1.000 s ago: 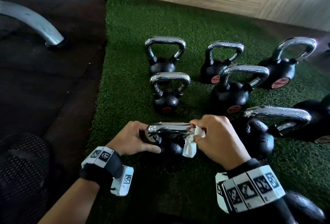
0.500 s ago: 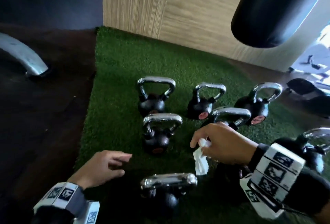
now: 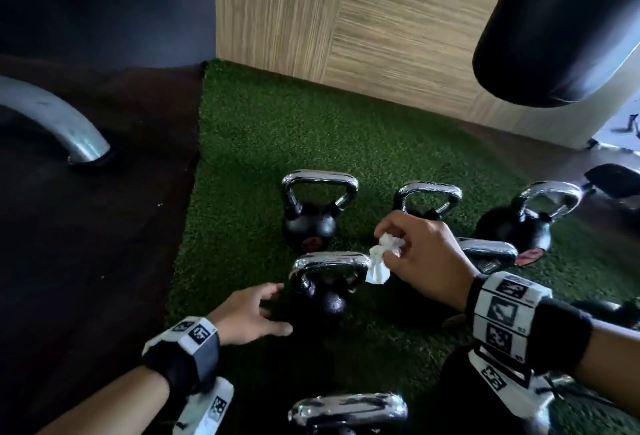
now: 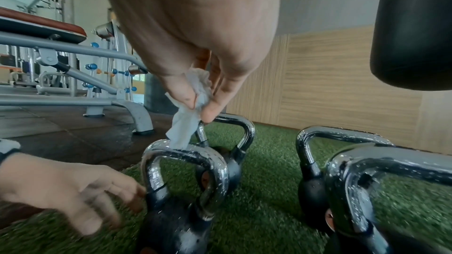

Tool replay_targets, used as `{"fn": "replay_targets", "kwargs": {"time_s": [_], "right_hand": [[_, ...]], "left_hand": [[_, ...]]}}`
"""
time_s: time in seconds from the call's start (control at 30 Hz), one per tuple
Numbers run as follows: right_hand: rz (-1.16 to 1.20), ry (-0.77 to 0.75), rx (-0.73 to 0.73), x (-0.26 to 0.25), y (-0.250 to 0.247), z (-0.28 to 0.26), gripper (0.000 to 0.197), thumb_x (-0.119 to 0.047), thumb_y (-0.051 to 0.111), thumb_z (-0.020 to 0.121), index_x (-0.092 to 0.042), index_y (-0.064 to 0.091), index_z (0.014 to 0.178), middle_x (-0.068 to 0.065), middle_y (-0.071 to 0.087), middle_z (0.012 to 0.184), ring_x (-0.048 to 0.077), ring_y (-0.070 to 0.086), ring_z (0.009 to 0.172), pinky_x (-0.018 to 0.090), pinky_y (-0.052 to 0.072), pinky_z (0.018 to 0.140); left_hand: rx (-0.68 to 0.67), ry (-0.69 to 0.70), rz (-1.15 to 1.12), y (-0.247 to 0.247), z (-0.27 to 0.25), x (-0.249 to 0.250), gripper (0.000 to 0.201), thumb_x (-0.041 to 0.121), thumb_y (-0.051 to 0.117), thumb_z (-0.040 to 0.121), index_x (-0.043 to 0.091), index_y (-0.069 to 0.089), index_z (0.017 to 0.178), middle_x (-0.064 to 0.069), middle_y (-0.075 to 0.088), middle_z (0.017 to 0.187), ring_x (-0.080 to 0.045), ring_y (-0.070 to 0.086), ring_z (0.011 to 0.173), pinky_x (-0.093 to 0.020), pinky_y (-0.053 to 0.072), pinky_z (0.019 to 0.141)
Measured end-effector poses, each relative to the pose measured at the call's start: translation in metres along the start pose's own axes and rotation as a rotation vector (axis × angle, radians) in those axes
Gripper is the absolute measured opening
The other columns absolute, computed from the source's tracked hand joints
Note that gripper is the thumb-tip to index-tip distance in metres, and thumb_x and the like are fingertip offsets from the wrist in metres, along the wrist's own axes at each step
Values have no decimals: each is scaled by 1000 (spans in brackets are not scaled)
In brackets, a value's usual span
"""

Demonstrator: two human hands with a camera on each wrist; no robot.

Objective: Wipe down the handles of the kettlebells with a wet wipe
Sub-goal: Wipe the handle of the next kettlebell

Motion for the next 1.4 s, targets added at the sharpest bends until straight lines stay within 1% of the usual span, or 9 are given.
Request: {"fn": "replay_targets", "kwargs": {"time_s": [0.2, 0.37, 0.5, 0.7, 0.93, 1.1, 1.2, 1.3, 1.4], "right_hand": [[62, 61, 79, 12, 23, 30, 21, -8, 78, 68, -21, 69, 81, -10, 67, 70, 0, 60, 68, 5, 42, 61], [71, 66, 92, 12, 49, 43, 14, -8, 76, 67, -15, 73, 78, -3, 66, 78, 11, 57, 70, 6, 38, 62], [42, 30, 29, -1, 65, 41, 14, -12, 73, 70, -21, 73, 81, -7, 69, 81, 14, 62, 77, 27, 50, 71], [58, -14, -14, -1, 79, 33, 21, -9, 68, 81, -15, 79, 98, -1, 71, 99, 21, 68, 93, 25, 51, 83], [7, -120, -168, -6, 83, 19, 38, -29, 66, 91, -10, 71, 124, -8, 47, 97, 7, 51, 92, 7, 34, 83], [-50, -90, -227, 14, 75, 26, 25, -20, 68, 93, -16, 75, 117, -6, 58, 104, 12, 62, 98, 16, 43, 83], [-45, 5, -183, 30, 69, 29, 21, -15, 72, 89, -17, 76, 109, -7, 68, 107, 13, 67, 101, 20, 50, 86], [-31, -13, -186, 25, 73, 33, 12, -8, 73, 84, -12, 75, 95, -14, 69, 100, 10, 68, 100, -2, 38, 71], [-1, 24, -207, 28, 77, 35, 16, -13, 76, 84, -14, 74, 100, -22, 58, 88, 3, 65, 90, -4, 36, 64]], "left_hand": [[-32, -53, 128, -46, -10, 6, 90, 43, 84, 81, 29, 36, 155, 6, 56, 143, -8, 66, 115, -29, 54, 99], [-116, -77, 344, -53, -9, 17, 98, 56, 81, 78, 34, 29, 157, 12, 52, 146, -6, 62, 119, -25, 55, 95], [-25, -103, 280, -27, 11, 18, 105, 60, 83, 73, 32, 28, 158, 9, 51, 150, -11, 61, 124, -28, 52, 101], [177, -114, -85, 20, 38, 3, 127, 76, 88, 43, 33, 40, 153, 4, 48, 153, -17, 45, 141, -41, 36, 119], [224, -73, -161, 31, 44, 3, 91, 71, 90, 46, 39, 61, 126, 15, 67, 122, -7, 58, 119, -29, 45, 106], [217, -73, -148, 37, 55, -2, 77, 67, 92, 46, 40, 66, 114, 17, 70, 111, -3, 63, 109, -23, 48, 99], [276, -85, -107, 28, 61, -6, 54, 61, 94, 52, 35, 68, 93, 22, 65, 101, 10, 57, 95, -10, 41, 79], [253, -81, -81, 24, 63, -5, 54, 60, 94, 54, 28, 73, 93, 16, 73, 100, 5, 65, 96, -11, 45, 81], [248, -80, -89, 22, 59, -2, 46, 55, 95, 57, 32, 72, 90, 18, 73, 92, 17, 63, 87, 0, 43, 73]]}}
Point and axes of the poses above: each hand's wrist, its own z-axis towards the middle knuckle, its own y-axis out of the palm, x = y × z, the point moved 5 cm from there along z, towards the middle knuckle
